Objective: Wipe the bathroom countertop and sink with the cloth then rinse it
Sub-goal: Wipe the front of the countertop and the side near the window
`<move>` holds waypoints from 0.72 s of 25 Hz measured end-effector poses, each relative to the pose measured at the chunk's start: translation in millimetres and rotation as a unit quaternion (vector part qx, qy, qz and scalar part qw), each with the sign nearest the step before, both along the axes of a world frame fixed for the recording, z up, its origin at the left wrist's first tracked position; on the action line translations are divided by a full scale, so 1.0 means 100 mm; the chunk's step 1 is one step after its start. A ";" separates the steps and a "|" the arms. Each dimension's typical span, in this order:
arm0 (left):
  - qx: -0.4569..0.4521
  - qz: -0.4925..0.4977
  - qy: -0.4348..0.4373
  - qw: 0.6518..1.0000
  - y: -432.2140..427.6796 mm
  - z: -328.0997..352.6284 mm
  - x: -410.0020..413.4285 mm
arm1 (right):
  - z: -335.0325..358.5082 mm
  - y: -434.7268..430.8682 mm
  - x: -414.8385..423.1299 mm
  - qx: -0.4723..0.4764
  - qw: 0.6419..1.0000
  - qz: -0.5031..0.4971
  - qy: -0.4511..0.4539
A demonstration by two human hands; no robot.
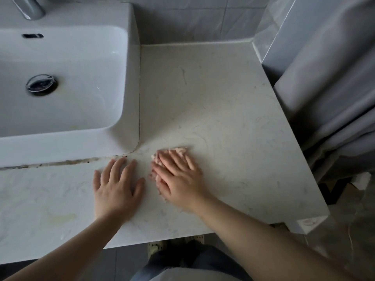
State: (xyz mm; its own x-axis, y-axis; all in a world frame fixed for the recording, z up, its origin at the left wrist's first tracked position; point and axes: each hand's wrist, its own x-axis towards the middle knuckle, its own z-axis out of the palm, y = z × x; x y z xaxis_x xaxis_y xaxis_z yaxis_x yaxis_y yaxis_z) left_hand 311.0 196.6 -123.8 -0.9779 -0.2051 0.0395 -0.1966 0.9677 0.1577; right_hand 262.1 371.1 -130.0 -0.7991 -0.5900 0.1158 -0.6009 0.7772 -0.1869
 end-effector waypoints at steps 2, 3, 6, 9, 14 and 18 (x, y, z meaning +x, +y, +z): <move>0.002 0.003 0.003 1.000 0.01 0.01 0.00 | -0.01 0.42 -0.32 0.002 0.999 -0.044 0.024; 0.002 0.004 0.004 1.000 0.01 0.01 0.00 | -0.02 0.71 -0.54 -0.002 0.990 -0.139 0.027; -0.011 0.002 0.002 1.000 0.01 0.00 -0.01 | 0.16 1.37 -1.13 0.009 0.887 -0.444 -0.128; -0.015 0.000 0.006 1.000 0.00 -0.01 0.00 | 0.13 0.92 -1.14 0.009 0.910 -0.398 -0.116; -0.015 -0.012 0.007 1.000 -0.03 -0.04 -0.02 | 0.04 0.00 0.11 0.011 1.000 0.014 -0.019; -0.010 -0.053 0.006 0.999 -0.15 0.00 -0.02 | -0.04 0.27 -0.21 0.040 0.995 -0.091 0.029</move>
State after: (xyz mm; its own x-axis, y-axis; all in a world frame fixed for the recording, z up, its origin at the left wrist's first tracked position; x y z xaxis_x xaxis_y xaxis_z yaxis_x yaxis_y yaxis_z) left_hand 308.8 181.1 -124.3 -0.9935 -0.0999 0.0541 -0.0915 0.9858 0.1405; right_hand 240.7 398.4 -134.1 -0.8868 -0.4455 0.1231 -0.4570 0.8849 -0.0901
